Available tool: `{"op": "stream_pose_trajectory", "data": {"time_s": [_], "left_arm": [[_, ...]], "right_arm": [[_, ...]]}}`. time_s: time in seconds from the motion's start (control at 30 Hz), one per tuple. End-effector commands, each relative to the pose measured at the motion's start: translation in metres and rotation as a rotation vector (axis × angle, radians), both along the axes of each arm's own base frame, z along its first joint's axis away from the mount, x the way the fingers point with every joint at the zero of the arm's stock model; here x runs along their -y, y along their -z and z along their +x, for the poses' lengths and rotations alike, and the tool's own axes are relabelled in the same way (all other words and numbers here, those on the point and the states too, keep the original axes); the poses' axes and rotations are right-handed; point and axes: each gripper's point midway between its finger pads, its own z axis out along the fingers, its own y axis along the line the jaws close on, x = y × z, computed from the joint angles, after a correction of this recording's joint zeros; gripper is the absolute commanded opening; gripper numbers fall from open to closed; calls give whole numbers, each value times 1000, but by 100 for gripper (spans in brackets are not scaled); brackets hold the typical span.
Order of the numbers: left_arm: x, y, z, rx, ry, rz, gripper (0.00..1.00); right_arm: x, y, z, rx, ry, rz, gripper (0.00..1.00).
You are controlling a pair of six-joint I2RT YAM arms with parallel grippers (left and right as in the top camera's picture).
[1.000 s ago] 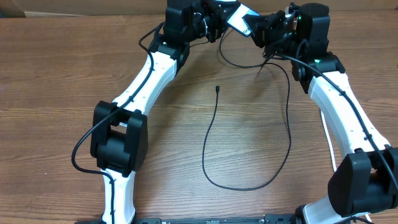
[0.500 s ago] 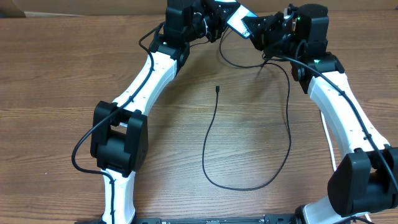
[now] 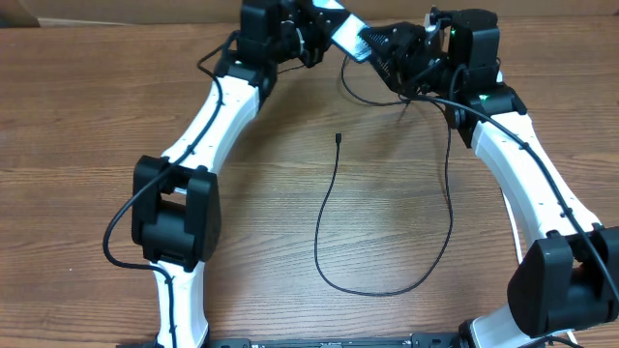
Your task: Plug charger to phone and switch on socket
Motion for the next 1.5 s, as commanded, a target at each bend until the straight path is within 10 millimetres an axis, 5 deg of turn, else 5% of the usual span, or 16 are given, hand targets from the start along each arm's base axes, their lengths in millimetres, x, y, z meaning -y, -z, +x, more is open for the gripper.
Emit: {"op": "stream_pose_trajectory", "data": {"time_s": [0.0, 0.33, 0.57, 0.83, 1.1, 1.47], "left_arm": [[-20, -27, -6, 71, 83, -17, 4], [-72, -39, -43, 67, 386, -123, 4], [-92, -48, -75, 6, 565, -214, 4], [-94, -47, -88, -104, 618, -269, 4], [-103, -33, -96, -182, 587, -297, 4], [-129, -26, -157, -160, 517, -303, 4]], "right_arm": [[21, -4, 4, 63, 13, -58, 57], [59, 51, -13, -12, -19, -322, 54], [53, 83, -43, -119, -84, -567, 55], [40, 84, -73, -161, -115, -924, 56], [26, 93, -90, -183, -187, -988, 55], [10, 111, -87, -216, -279, -1016, 53]]}}
